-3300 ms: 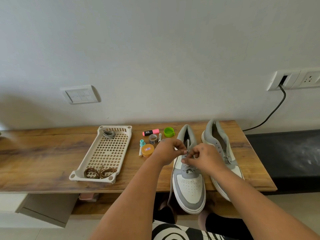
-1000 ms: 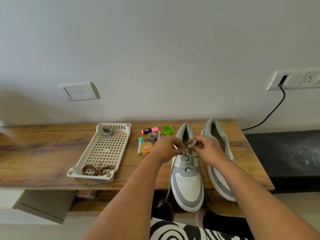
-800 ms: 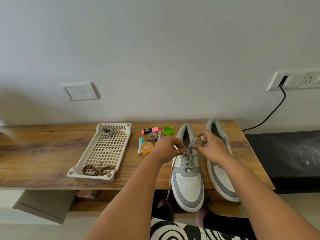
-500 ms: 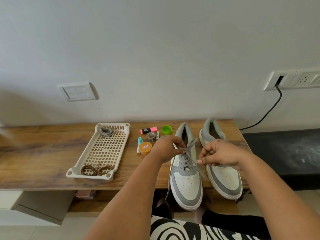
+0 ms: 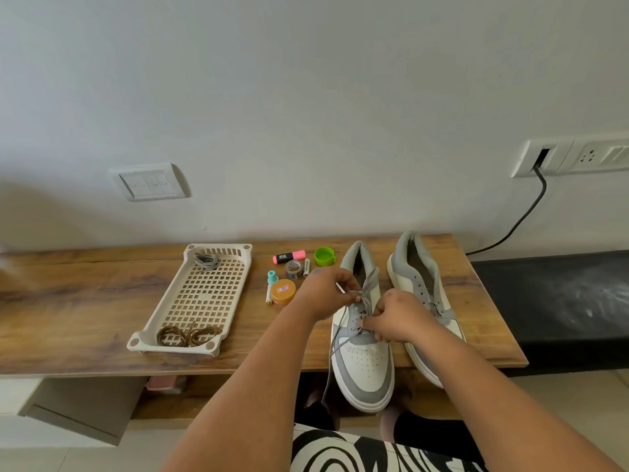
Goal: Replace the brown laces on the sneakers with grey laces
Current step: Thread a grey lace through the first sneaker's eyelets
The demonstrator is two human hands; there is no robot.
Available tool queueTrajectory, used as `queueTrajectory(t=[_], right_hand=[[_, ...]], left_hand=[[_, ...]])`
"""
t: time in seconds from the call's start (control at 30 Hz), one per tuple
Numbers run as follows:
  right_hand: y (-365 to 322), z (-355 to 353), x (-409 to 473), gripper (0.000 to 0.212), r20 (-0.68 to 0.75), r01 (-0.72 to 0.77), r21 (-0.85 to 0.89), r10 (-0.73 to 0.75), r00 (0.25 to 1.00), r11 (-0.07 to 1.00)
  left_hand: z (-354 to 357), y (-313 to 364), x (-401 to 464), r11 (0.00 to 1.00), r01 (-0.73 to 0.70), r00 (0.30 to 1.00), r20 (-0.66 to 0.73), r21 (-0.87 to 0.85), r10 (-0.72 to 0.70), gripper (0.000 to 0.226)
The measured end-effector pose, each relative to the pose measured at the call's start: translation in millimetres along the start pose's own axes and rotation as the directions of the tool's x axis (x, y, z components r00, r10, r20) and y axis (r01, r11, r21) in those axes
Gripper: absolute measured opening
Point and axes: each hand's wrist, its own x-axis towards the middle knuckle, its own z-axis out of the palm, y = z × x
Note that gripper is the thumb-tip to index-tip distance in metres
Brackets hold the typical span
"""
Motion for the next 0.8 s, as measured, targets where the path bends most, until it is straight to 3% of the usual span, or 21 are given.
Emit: queueTrajectory(t=[0.13,0.33,0.5,0.6,0.7,0.8], right_hand=[[-2,-5,-2,0.032,-0.009,0.015,0.001,-0.015,1.000,1.000],[-6,-20,-16,0.021,0.215,0.063,-0.011,-0.059,0.975,0.998],[-2,-30,-19,0.027,0.212,0.092,-0.009,-0.088,0.973,0.996],[1,-34,-19,0.026,0.163,0.070,0.237,-0.110,0.980,0.969],[2,-39,-22,0.029,0.191,0.034,0.556,-0.168,0.967,0.830],[5,-40,-22,0.027,0.246,0.047,0.599,-0.239,0.939,0.800]], left_hand=[[1,0,0,1.000,-0.003,1.000,-0.003,0.009,0.003,0.012],[2,2,0,1.000,0.016,1.000,0.007,-0.003,-0.016,0.014],[2,3,0,1.000,0.028,1.000,0.001,-0.005,-0.028,0.013],[1,3,0,0.999,0.033,0.999,0.003,-0.011,-0.033,0.013],[2,3,0,1.000,0.028,1.000,0.005,-0.009,-0.028,0.013],[2,2,0,1.000,0.027,1.000,0.001,-0.005,-0.027,0.011]])
